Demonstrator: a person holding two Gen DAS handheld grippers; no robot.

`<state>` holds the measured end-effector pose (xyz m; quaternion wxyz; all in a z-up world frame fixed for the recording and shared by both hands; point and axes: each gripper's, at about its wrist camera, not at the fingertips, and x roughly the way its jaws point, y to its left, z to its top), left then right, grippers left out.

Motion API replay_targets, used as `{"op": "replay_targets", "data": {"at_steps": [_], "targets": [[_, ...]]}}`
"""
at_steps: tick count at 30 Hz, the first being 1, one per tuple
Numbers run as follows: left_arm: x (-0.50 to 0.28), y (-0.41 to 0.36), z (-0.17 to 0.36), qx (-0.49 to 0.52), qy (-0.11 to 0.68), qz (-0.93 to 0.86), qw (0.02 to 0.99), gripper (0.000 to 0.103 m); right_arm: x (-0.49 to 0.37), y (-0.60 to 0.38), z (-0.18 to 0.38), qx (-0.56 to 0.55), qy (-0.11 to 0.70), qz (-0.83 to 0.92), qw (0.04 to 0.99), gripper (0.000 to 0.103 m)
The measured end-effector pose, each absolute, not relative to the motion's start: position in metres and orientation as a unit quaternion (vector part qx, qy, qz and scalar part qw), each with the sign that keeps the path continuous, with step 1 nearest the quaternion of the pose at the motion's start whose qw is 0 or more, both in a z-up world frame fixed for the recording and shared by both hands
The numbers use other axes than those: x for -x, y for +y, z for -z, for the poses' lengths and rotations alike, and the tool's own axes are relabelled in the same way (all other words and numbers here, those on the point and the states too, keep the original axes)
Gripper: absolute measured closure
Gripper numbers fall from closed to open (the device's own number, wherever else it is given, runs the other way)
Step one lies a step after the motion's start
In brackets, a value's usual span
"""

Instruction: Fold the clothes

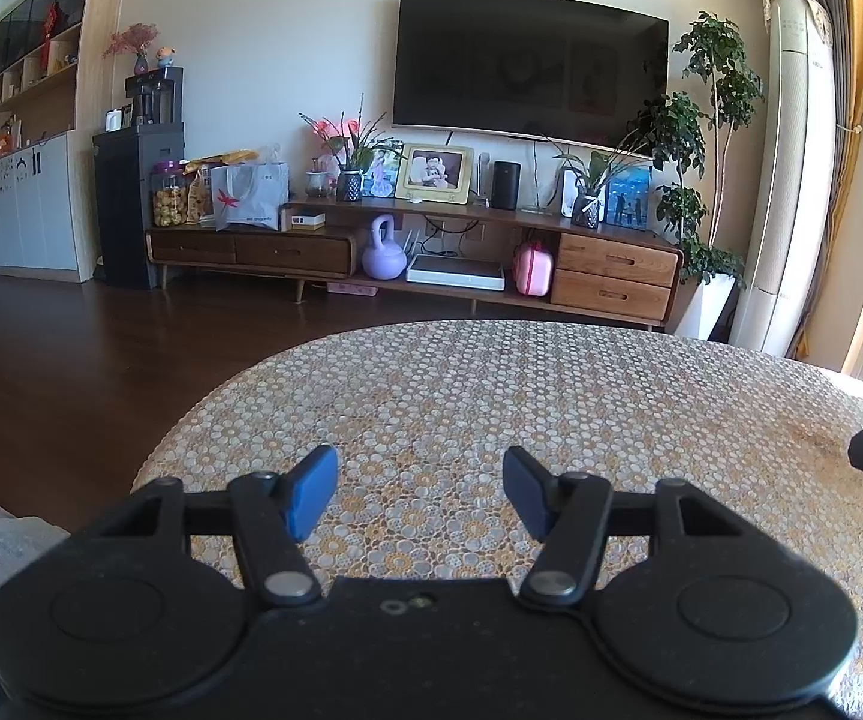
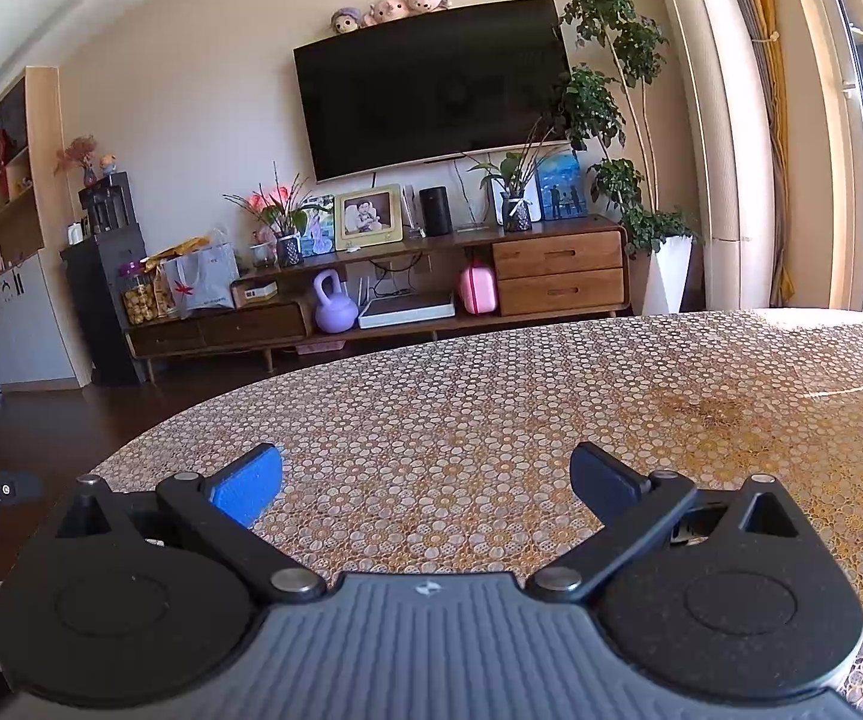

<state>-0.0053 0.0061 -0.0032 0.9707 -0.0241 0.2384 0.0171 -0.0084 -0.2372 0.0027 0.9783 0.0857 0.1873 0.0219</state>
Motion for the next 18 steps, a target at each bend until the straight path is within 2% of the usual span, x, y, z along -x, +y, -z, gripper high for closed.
{"op": "replay_targets", "data": {"at_steps": [18], "targets": [[0.0049, 0.0067, 0.0064, 0.027, 0.24, -0.02, 0.97, 0.0, 0.0034, -0.2404, 0.0004, -0.088, 0.193, -0.028, 0.977, 0.0]]}}
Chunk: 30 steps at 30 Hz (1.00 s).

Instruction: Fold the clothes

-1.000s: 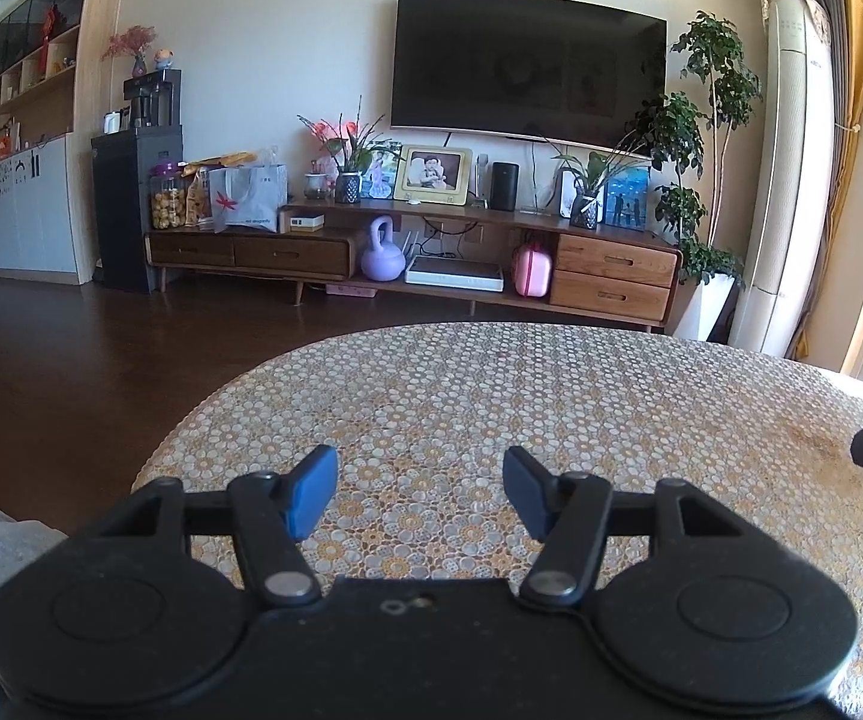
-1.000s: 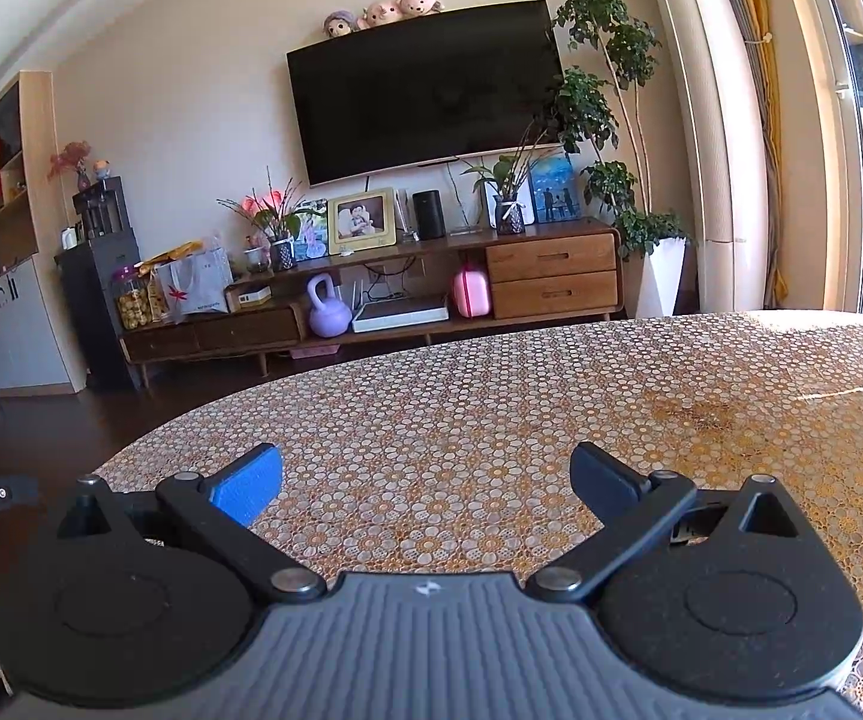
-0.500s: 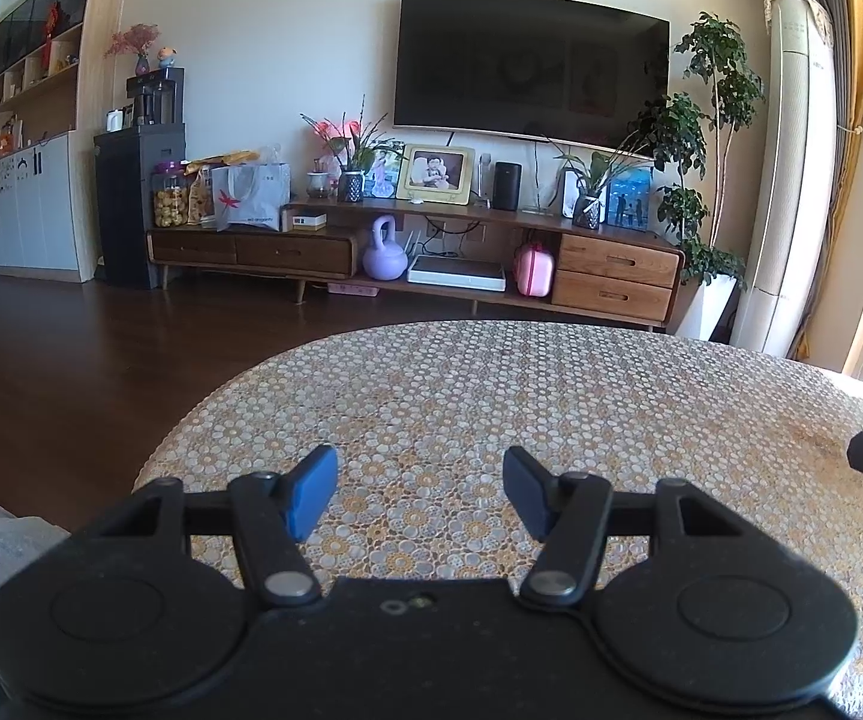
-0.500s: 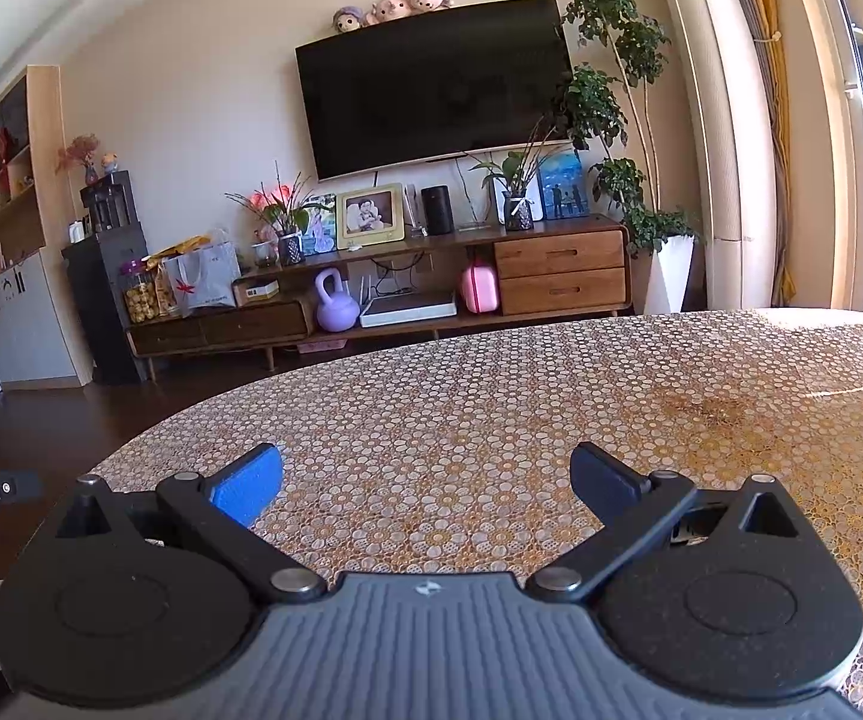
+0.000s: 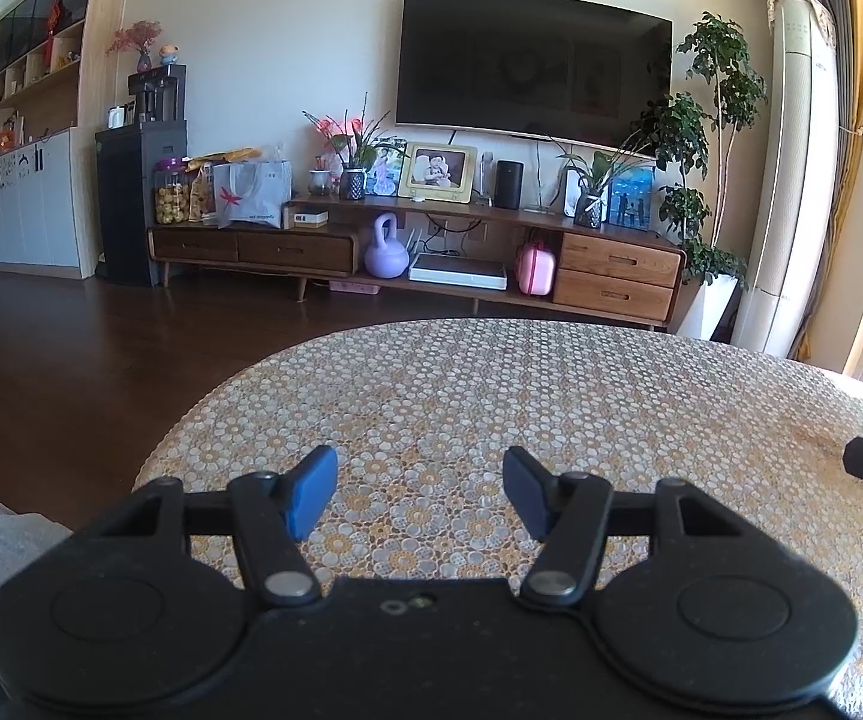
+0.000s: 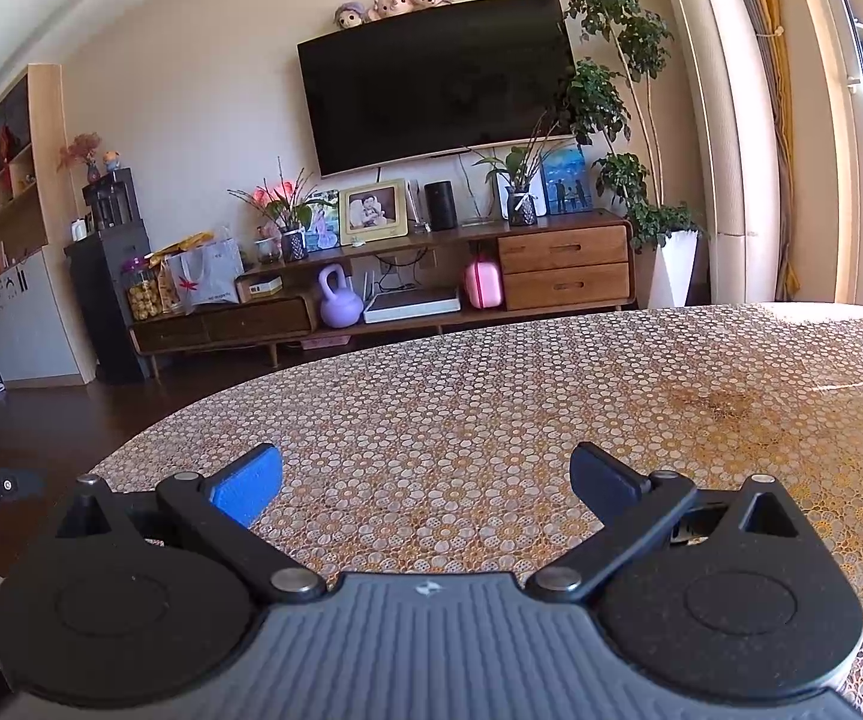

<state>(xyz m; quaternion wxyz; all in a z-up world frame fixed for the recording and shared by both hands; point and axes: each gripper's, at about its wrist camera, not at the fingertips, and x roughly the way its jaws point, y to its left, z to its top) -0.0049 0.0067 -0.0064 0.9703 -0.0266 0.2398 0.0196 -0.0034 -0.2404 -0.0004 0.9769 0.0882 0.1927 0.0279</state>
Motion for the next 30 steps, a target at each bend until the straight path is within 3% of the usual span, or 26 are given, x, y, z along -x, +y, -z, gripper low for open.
{"op": "replay_targets", "data": {"at_steps": [20, 30], "targets": [[0.015, 0.038, 0.003, 0.03, 0.252, -0.057, 0.965, 0.0, 0.005, -0.202, -0.006, -0.077, 0.176, -0.083, 0.978, 0.0], [0.052, 0.102, -0.011, 0.023, 0.188, -0.137, 0.972, 0.0, 0.003, -0.122, -0.017, -0.033, 0.146, -0.189, 0.971, 0.0]]}}
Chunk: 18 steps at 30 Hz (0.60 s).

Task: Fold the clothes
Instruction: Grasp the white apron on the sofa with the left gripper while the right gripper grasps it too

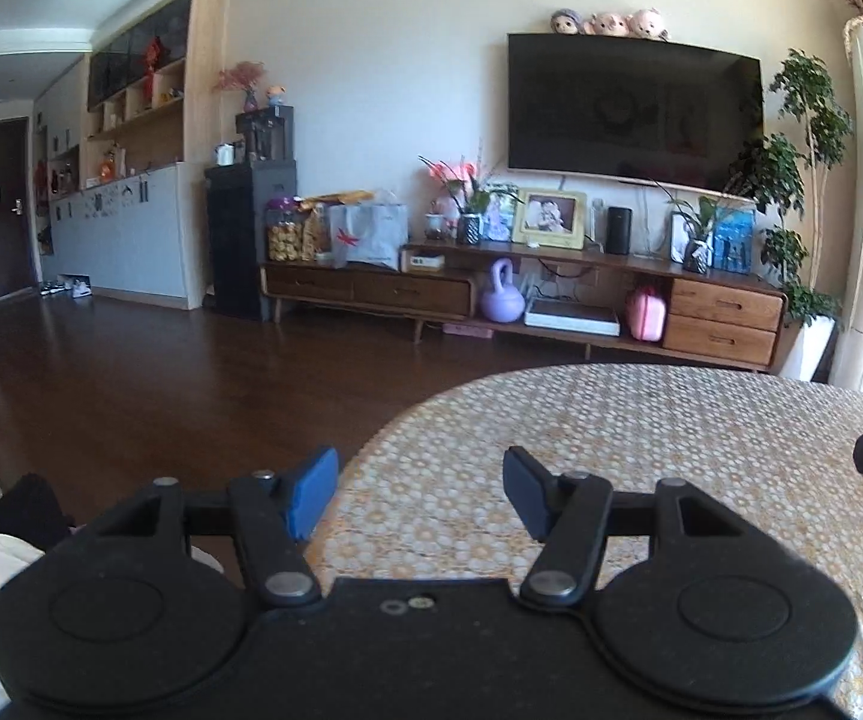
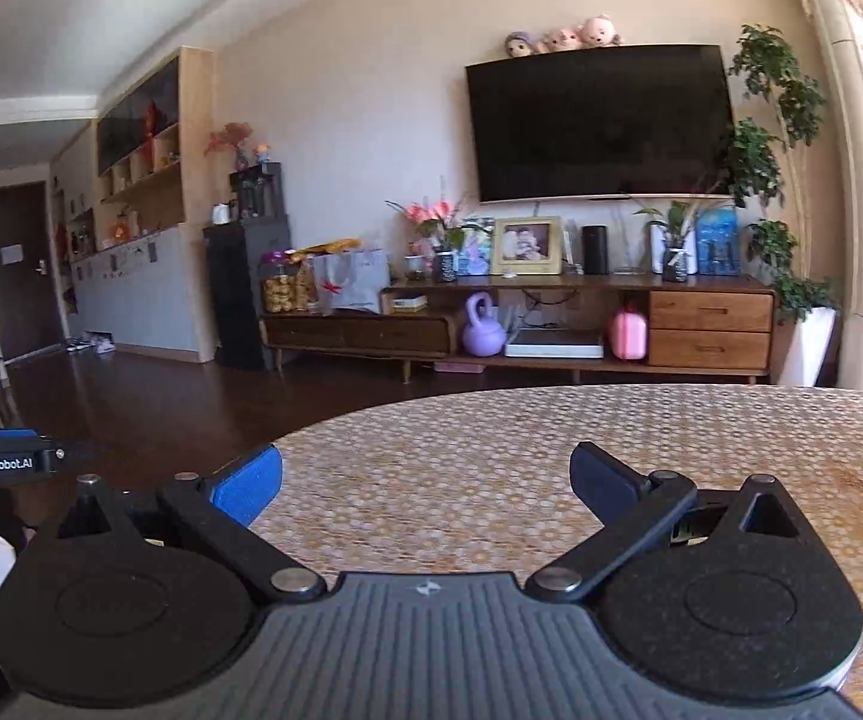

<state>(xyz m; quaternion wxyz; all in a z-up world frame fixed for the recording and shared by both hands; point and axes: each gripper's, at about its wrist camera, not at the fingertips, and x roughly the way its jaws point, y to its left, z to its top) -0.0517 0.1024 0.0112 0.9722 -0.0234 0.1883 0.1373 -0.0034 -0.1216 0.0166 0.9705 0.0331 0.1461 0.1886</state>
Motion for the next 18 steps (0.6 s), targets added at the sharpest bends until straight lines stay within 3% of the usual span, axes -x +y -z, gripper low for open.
{"op": "replay_targets", "data": {"at_steps": [9, 18], "targets": [[0.09, 0.191, -0.008, -0.002, 0.198, -0.216, 0.956, 0.0, 0.007, -0.013, -0.005, -0.007, 0.181, -0.333, 0.925, 0.0], [0.162, 0.281, 0.001, -0.019, 0.221, -0.352, 0.909, 0.0, 0.026, 0.103, -0.002, 0.046, 0.151, -0.469, 0.869, 0.0]]}}
